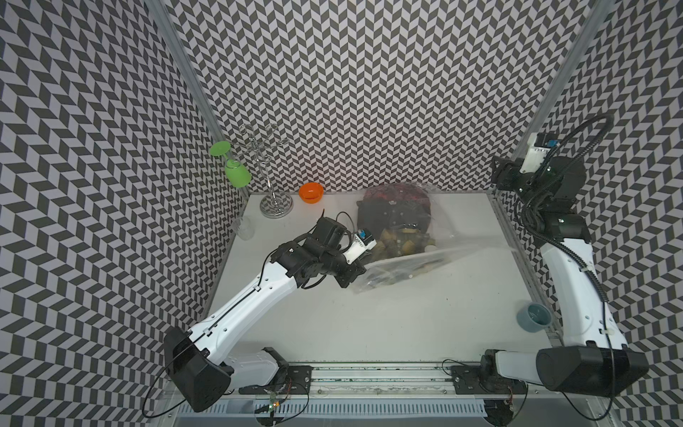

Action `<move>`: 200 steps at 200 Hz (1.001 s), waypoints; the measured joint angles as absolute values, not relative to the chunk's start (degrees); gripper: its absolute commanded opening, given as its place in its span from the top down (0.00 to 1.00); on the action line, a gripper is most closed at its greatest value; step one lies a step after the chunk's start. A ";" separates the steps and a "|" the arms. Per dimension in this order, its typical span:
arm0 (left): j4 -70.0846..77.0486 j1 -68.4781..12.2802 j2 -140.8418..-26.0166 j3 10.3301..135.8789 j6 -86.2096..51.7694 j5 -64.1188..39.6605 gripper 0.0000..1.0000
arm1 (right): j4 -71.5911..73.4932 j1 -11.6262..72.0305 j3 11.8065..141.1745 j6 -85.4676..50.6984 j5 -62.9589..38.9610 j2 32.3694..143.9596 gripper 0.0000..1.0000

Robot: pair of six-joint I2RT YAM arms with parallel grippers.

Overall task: Place the folded shirt into the vacuum bag
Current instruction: Close the vacuum bag at the center of the board, then adjust the vacuum bag at the center of the board.

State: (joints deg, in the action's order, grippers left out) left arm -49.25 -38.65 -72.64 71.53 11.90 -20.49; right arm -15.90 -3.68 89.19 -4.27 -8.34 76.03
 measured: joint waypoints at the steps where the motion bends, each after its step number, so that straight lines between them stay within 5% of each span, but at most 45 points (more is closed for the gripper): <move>1: -49.32 -38.68 -72.64 71.55 11.94 -20.51 0.76 | -15.88 -3.33 89.45 -4.27 -8.38 76.05 0.34; 39: -49.21 -39.00 -72.53 75.57 11.62 -21.74 0.54 | -17.34 6.90 89.52 -4.03 -7.53 78.87 0.43; 115: -37.17 -38.50 -76.99 73.84 6.70 -21.89 0.53 | -24.01 14.85 55.53 -14.94 -6.31 87.48 0.46; 200: -22.00 -33.06 -74.02 60.80 2.44 -12.62 0.42 | -13.06 17.63 63.48 -19.53 -9.21 105.54 0.37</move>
State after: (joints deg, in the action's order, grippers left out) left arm -22.00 -33.06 -74.02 60.80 2.44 -12.62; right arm -13.06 17.63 63.48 -19.53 -9.21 105.54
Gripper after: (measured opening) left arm 0.570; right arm 0.618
